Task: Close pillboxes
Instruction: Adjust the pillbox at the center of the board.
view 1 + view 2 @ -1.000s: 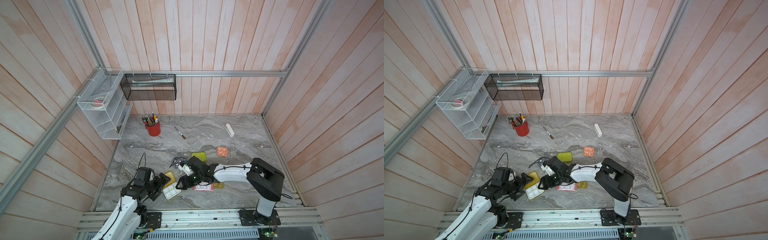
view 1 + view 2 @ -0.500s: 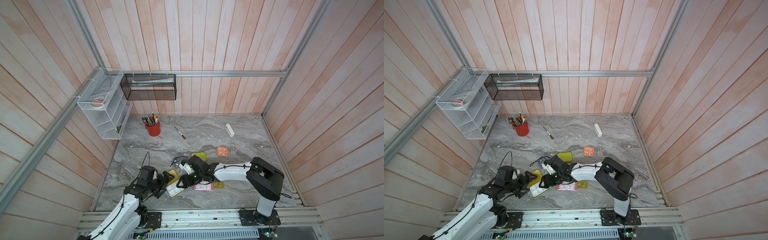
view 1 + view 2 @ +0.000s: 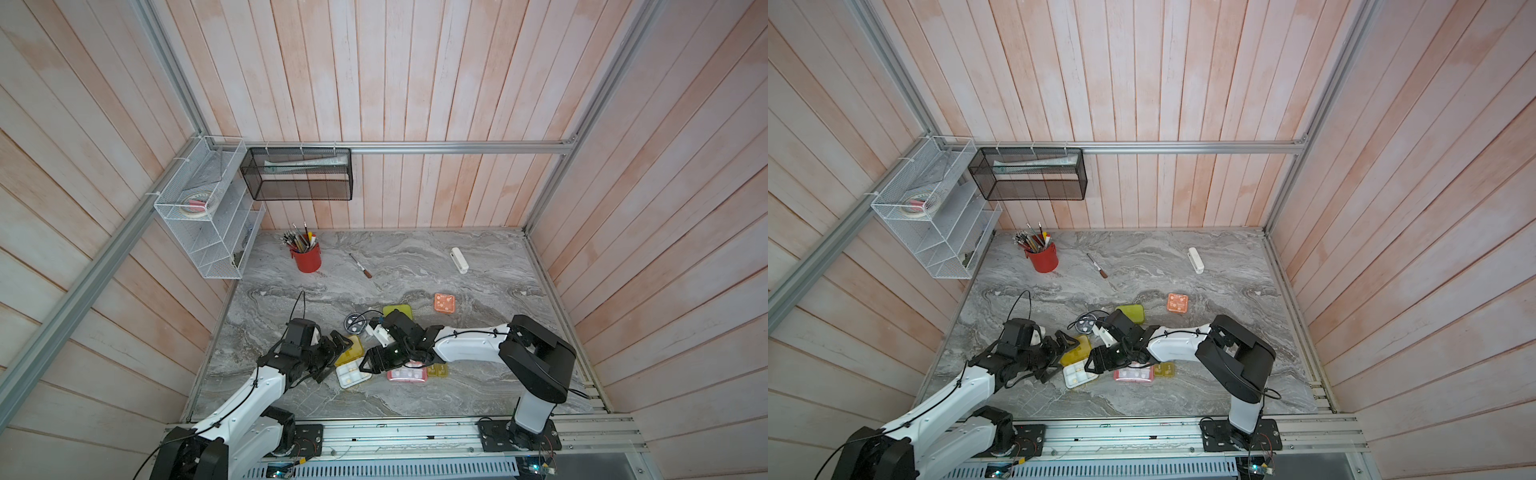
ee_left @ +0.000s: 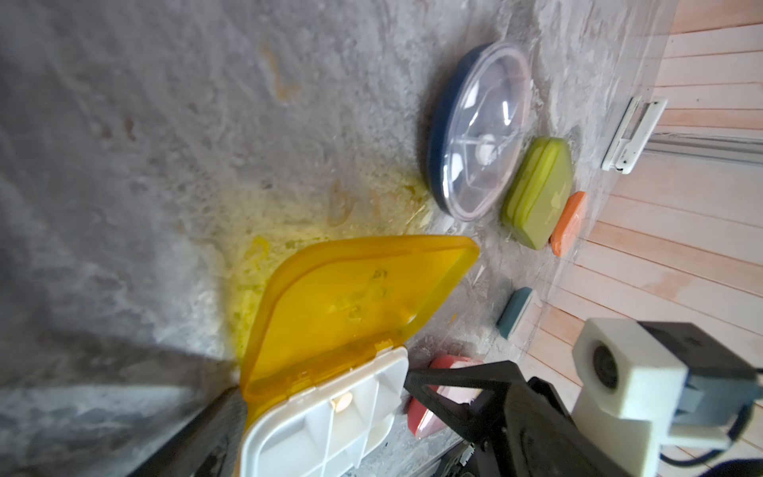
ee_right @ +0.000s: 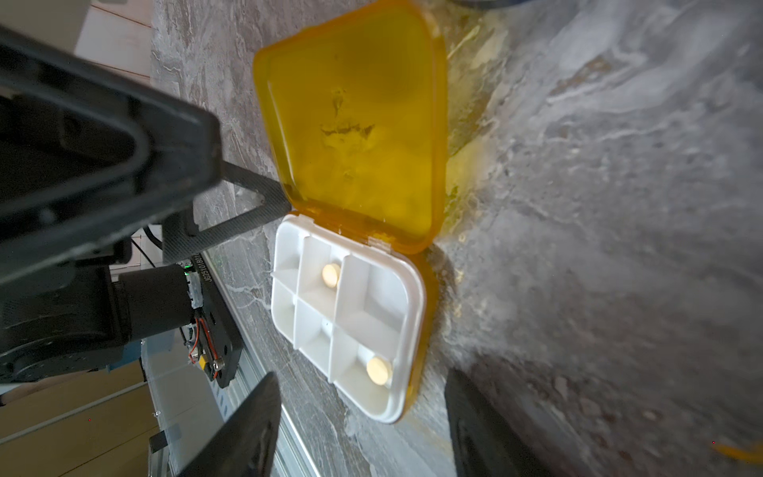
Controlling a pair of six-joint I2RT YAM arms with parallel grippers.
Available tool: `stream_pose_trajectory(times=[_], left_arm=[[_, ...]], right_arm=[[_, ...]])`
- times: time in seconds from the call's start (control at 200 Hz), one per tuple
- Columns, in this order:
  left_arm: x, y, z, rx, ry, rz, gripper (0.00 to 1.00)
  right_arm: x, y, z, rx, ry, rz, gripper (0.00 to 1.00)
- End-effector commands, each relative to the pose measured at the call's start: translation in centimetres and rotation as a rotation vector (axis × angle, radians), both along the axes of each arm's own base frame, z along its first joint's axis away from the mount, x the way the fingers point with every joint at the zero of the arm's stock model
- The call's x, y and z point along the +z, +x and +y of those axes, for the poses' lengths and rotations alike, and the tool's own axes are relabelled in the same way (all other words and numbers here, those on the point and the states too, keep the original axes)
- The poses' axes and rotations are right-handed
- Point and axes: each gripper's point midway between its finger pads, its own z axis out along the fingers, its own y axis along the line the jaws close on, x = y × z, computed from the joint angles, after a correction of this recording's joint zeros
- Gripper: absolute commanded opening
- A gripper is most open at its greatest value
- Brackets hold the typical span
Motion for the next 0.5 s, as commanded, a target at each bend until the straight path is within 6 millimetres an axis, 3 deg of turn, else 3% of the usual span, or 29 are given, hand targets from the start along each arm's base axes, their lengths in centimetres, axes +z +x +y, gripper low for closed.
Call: stream_pose_trajectory(times=[0.0, 0.49], left_arm=[[1.1, 1.7, -0.3, -0.025, 0.024, -0.074, 1.00], [2.1, 3.8, -1.0, -0.039, 0.017, -0.111, 1.00]], right_arm=[[0.4, 0.3, -0.4, -0.024, 0.002, -0.011, 0.65], [0.5, 0.5, -0.8, -0.048, 0.007, -0.021, 0.65]])
